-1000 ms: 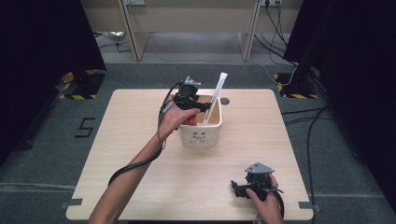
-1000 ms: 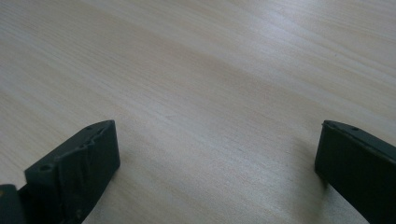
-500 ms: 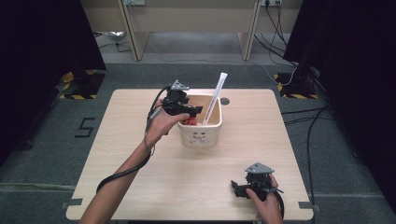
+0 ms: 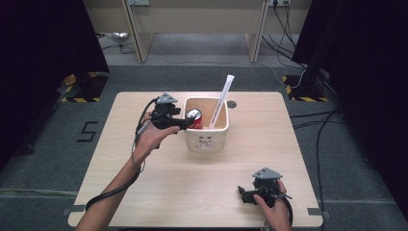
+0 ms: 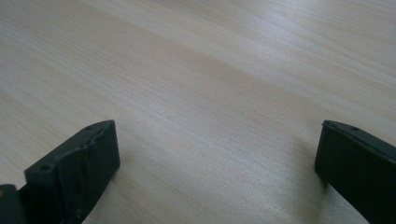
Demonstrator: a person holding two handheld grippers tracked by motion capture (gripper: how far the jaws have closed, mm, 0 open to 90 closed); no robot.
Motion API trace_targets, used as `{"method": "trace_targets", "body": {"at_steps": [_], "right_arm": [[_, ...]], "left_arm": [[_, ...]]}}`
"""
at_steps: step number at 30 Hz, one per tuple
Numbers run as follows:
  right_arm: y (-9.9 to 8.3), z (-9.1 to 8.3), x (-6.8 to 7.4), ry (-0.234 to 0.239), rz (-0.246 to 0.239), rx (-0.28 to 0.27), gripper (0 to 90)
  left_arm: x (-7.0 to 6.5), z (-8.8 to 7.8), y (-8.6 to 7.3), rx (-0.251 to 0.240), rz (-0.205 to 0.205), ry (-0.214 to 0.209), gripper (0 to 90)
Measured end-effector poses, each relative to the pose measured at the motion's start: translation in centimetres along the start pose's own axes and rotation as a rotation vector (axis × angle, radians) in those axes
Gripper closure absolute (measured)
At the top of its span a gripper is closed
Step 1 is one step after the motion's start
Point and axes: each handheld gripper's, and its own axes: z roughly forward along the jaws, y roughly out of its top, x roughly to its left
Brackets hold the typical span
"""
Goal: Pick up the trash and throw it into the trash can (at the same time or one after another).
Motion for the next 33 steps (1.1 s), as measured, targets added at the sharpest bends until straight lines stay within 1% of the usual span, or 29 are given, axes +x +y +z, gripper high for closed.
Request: {"method": "trace_targets", "body": {"at_steps": [2,4,7,12,17,18,20,23,26,30,33], "right_arm": [[0.0,0.0,0.0,0.001,0.002,0.0,0.3],[0.0,0.0,0.0,0.0,0.003,0.001,0.3],[0.0,0.0,0.0,-0.001,-0.001,0.0,0.3],[0.0,0.0,0.0,0.0,0.001,0.001,0.3],[0.0,0.0,0.0,-0.001,0.0,0.001,0.3],[0.0,0.0,0.0,0.0,-0.004,0.0,0.3],[0.0,0.0,0.0,0.0,0.003,0.003,0.3],[0.0,0.0,0.0,-0.001,0.003,0.003,0.3],[0.0,0.0,0.0,-0.001,0.001,0.002,0.3],[0.0,0.0,0.0,-0.001,0.001,0.003,0.3],[0.0,0.0,0.0,-0.001,0.003,0.003,0.3]], "left_arm": [[0.3,-0.3,-0.5,-0.001,-0.002,0.01,28.1],[0.6,-0.6,-0.9,-0.008,-0.01,0.003,28.2],[0.9,-1.2,-1.5,-0.013,-0.017,0.006,28.2],[1.1,-2.1,-2.4,-0.027,-0.018,0.008,28.6],[1.2,-3.0,-3.9,-0.031,-0.019,0.003,28.6],[1.2,-3.0,-4.1,-0.036,-0.021,0.002,28.6],[1.1,-3.2,-4.6,-0.04,-0.024,-0.002,28.7],[1.0,-3.5,-5.3,-0.034,-0.019,-0.001,28.7],[0.7,-3.6,-6.0,-0.04,-0.017,0.01,28.7],[0.1,-3.5,-7.1,-0.034,-0.011,-0.002,28.6],[-0.2,-3.6,-7.5,-0.037,-0.011,-0.005,28.6]]}}
